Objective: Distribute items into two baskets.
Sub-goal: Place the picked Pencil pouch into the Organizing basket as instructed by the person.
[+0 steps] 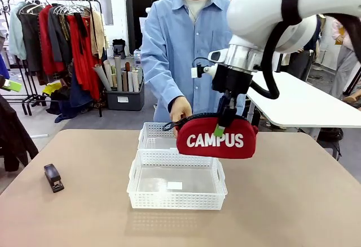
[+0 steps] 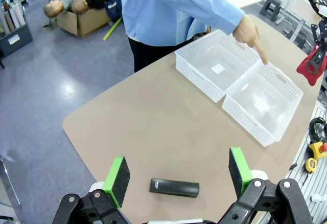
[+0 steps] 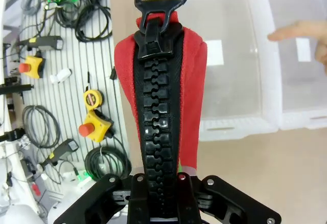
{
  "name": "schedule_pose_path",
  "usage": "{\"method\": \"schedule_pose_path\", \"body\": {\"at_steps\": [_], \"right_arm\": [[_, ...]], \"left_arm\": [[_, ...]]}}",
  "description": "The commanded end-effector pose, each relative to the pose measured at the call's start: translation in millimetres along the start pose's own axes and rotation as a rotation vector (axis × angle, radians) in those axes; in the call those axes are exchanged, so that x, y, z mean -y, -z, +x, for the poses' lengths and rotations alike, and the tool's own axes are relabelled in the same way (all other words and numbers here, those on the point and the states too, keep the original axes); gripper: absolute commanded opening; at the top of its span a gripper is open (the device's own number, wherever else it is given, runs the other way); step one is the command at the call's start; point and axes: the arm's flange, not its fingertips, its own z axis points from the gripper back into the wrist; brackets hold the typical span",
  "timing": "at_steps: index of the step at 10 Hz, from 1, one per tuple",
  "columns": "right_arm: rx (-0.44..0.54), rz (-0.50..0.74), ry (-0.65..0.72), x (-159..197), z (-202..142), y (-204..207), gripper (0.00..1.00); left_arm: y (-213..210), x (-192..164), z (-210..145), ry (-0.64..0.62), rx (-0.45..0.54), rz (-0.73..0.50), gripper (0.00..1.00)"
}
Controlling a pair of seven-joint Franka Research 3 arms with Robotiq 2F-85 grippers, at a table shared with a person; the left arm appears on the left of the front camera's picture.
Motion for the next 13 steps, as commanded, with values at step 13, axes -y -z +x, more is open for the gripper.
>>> {"method": "schedule_pose_path", "body": {"at_steps": [13], "right_arm": [[-0.014,-0.158,-0.18,22.1,56.7,105.4,0.0]], "left_arm": [[-0.4,0.0,-0.2,0.005,0.02,-0.01,1.0]]}}
